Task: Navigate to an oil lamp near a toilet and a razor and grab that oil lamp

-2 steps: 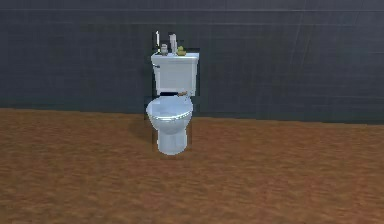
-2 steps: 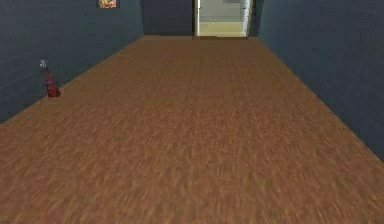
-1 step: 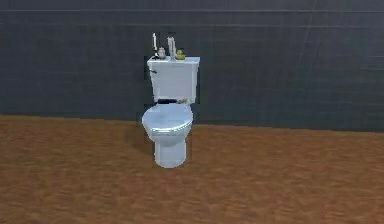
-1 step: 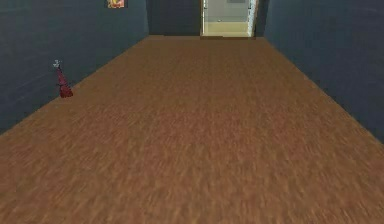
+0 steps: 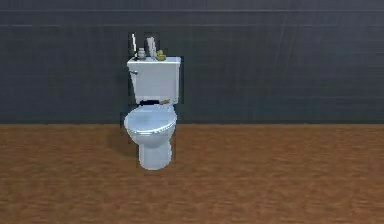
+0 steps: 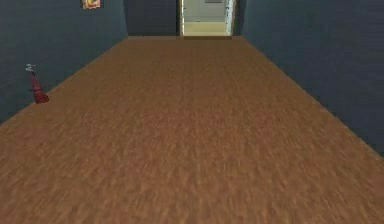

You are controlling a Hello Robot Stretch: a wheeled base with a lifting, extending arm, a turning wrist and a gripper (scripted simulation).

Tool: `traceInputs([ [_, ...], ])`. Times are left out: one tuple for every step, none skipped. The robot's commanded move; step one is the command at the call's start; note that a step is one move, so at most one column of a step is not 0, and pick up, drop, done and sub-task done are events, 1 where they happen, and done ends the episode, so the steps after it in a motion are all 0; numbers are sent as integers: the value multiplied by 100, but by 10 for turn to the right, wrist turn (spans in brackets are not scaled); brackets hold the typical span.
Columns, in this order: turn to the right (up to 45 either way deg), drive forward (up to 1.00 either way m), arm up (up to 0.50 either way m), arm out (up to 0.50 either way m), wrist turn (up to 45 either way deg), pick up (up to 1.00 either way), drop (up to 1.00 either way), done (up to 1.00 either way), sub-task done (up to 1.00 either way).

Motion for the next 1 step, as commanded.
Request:
traceInputs([
  [0,70,0,0,0,0,0,0,0],
])
